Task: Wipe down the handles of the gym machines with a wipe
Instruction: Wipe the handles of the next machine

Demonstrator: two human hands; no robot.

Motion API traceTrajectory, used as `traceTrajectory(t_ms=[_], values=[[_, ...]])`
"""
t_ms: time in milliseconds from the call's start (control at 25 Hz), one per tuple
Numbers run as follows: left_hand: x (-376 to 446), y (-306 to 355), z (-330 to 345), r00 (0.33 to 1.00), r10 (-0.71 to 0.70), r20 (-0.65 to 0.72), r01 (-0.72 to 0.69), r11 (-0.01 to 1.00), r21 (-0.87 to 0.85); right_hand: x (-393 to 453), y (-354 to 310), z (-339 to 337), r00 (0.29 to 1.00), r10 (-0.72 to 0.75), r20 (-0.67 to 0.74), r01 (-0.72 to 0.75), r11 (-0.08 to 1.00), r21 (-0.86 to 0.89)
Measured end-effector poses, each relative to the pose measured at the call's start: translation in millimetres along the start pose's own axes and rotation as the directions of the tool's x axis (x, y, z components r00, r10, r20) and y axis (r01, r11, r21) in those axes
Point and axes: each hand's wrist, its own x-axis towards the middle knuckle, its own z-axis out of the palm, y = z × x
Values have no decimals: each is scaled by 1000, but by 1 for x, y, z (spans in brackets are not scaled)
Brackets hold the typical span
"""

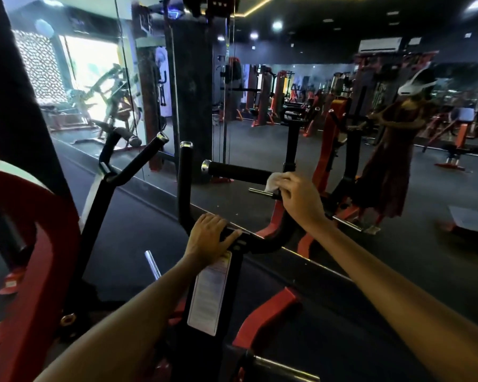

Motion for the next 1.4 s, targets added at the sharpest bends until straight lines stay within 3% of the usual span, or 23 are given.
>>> traceTrajectory(t_ms=[80, 200, 400, 640, 800, 960, 1160, 1320, 1400], values=[[-3, -3, 10, 979, 47, -201, -56, 998, -38, 0, -7, 7, 992, -110, -56, 110, 994, -4], [-4, -8, 18, 945, 93, -315, -117, 991, -60, 18, -7, 18, 986, -164, 24, 161, 984, 73], [-4, -13, 23, 954, 84, -288, -113, 990, -85, 52, -43, 60, 973, -221, 69, 218, 975, 39], [-1, -16, 27, 958, 81, -276, -107, 991, -80, 101, -82, 97, 922, -288, 258, 253, 954, 163], [-3, -15, 27, 948, 85, -306, -114, 990, -78, 99, -64, 96, 818, -407, 407, 439, 898, 17], [-3, -13, 26, 948, 74, -308, -103, 992, -78, 75, -28, 58, 751, -330, 572, 450, 889, -78], [-5, -8, 29, 921, 46, -386, -81, 994, -74, 63, -9, 19, 710, -389, 587, 547, 830, -112], [-4, -9, 29, 913, 51, -406, -95, 992, -88, 99, -57, 52, 761, -433, 484, 515, 856, -44], [-4, -9, 29, 910, 59, -410, -103, 991, -85, 111, -74, 75, 750, -383, 539, 499, 863, -81]])
